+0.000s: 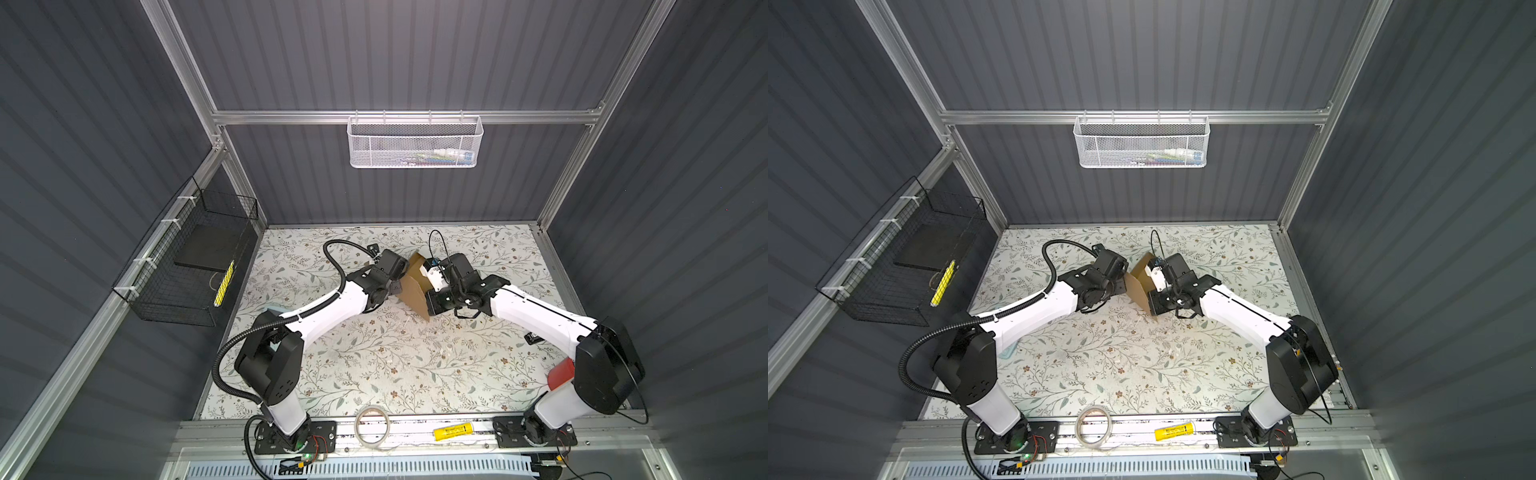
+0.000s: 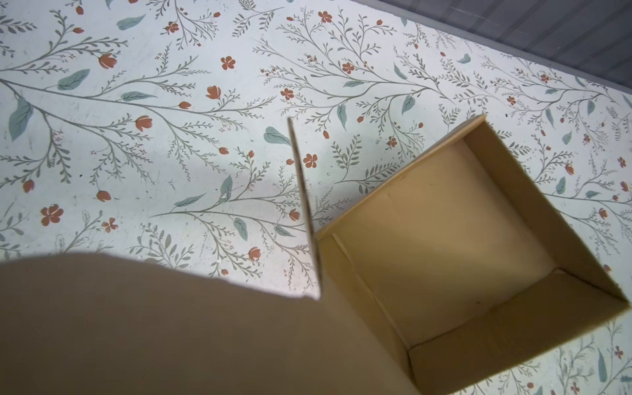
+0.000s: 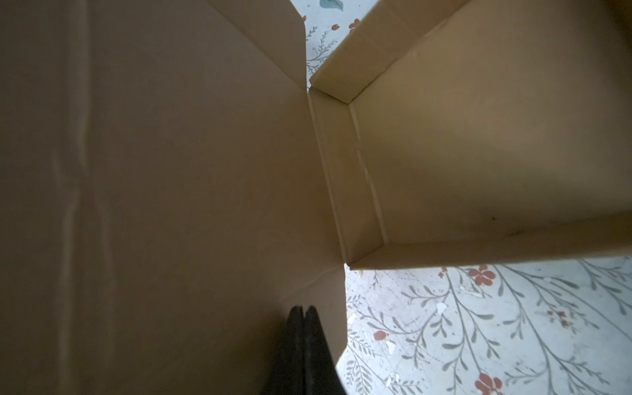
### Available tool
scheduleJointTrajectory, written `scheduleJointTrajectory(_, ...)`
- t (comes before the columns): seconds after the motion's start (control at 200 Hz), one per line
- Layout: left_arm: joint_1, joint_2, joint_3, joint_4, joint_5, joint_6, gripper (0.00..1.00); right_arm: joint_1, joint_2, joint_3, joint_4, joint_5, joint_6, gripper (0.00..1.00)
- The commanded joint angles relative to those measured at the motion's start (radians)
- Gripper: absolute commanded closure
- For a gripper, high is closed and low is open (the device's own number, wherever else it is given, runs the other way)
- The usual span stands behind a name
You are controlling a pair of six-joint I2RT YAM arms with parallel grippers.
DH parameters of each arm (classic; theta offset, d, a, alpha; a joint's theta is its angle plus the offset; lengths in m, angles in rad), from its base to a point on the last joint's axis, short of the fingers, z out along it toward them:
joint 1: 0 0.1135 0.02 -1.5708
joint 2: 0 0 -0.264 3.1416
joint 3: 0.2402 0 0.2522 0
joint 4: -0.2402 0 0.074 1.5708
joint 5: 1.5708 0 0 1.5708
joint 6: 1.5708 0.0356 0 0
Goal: Assemble paper box
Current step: Rotate the paper box at the top-center of the table.
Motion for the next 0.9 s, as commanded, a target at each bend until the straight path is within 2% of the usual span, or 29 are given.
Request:
scheduleJointTrajectory(0.0, 0.008, 0.010, 0.014, 0.011, 0.017, 0.003, 0.75, 0.014, -0.013, -0.012, 0.003, -0.002, 0.007, 1.00)
scheduleJointTrajectory(0.555, 0.006, -0.093, -0.047, 0.071, 0.106, 0.056, 0.73, 0.014, -0.019, 0.030, 0.056, 0.043, 0.010, 1.00)
scheduleJointTrajectory(0.896, 0.006, -0.181, -0.126, 0.129, 0.213, 0.132, 0.65, 0.009, -0.016, 0.051, 0.081, 0.046, -0.007, 0.99)
